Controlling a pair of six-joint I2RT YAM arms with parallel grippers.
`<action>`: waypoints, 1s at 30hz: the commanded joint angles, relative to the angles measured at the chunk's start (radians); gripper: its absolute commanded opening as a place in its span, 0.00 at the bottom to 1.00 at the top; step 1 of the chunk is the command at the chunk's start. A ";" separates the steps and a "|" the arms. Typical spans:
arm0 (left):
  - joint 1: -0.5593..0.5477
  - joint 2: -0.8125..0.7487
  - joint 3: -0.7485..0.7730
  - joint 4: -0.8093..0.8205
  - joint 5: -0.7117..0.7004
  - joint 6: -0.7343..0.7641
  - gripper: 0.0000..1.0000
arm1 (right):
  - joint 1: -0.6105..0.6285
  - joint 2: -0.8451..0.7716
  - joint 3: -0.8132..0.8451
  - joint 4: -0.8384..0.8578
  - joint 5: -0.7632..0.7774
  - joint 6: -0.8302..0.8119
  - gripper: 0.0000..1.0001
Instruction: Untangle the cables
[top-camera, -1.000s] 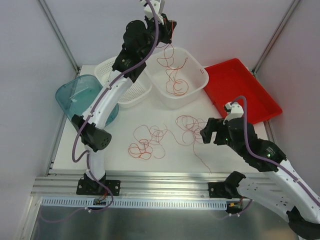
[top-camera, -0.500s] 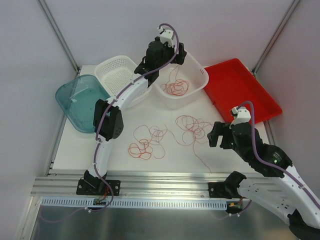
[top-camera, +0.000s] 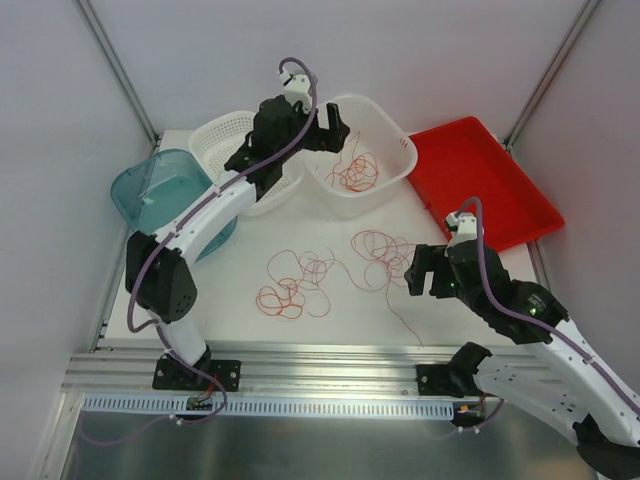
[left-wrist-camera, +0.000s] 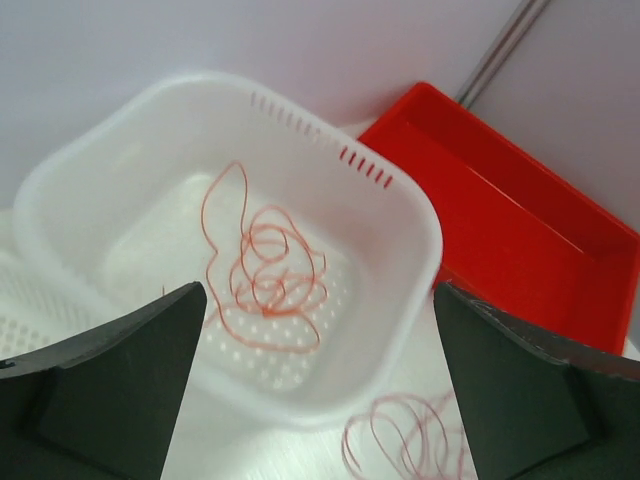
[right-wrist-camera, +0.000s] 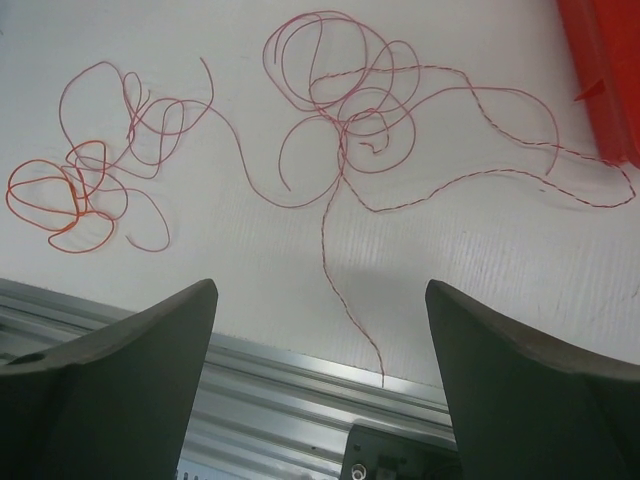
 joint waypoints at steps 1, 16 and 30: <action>0.005 -0.211 -0.149 -0.094 -0.018 -0.107 0.99 | -0.002 0.041 -0.010 0.061 -0.066 0.009 0.89; 0.003 -0.843 -0.948 -0.452 -0.139 -0.429 0.99 | 0.016 0.216 -0.041 0.236 -0.232 0.009 0.87; 0.005 -0.809 -1.218 -0.487 -0.207 -0.575 0.81 | 0.048 0.303 -0.038 0.263 -0.263 0.012 0.86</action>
